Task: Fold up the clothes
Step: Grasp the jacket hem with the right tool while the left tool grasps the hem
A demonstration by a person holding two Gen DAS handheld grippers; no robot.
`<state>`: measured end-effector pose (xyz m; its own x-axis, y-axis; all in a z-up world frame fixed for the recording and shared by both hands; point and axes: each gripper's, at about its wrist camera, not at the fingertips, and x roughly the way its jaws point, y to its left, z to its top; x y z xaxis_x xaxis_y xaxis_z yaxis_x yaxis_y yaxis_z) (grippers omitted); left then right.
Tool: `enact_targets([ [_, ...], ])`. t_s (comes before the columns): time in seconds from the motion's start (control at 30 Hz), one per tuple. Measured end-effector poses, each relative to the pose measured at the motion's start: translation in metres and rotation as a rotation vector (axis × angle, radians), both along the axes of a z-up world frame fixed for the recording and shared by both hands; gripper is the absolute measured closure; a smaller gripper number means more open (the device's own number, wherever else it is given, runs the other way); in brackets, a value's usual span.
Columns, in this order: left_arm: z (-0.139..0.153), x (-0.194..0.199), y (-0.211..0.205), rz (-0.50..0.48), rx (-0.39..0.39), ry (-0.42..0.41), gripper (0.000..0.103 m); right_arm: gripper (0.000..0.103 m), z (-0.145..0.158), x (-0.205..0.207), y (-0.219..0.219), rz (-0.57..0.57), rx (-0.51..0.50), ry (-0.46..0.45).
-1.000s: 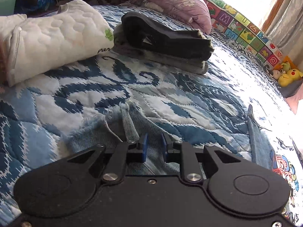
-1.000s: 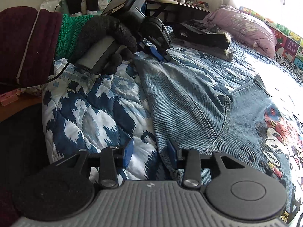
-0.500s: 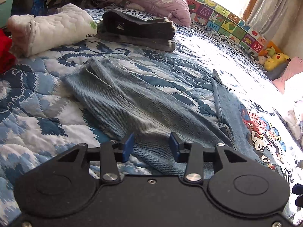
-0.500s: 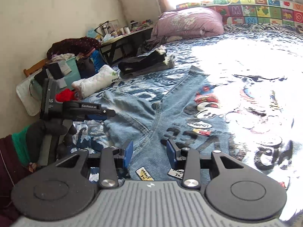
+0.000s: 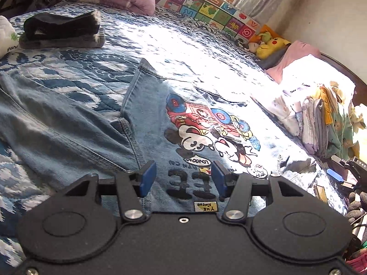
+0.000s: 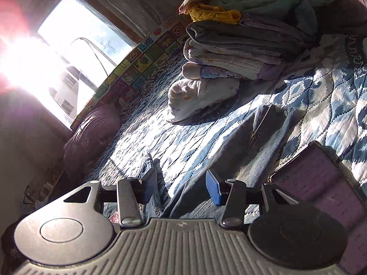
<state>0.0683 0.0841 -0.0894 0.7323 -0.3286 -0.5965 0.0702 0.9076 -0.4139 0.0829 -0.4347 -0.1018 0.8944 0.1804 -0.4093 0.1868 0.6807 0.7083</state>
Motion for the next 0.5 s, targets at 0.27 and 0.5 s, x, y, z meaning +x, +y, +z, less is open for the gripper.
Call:
enact_targets([
  [0.27,0.011,0.026,-0.098,-0.279,-0.011,-0.026,0.051,0.047,-0.026,0.032,-0.113,-0.139,0.127,0.170],
  [0.5,0.019,0.081,-0.176,-0.409,-0.051,-0.016,0.051,0.044,-0.052,0.060,-0.131,-0.095,0.158,0.250],
])
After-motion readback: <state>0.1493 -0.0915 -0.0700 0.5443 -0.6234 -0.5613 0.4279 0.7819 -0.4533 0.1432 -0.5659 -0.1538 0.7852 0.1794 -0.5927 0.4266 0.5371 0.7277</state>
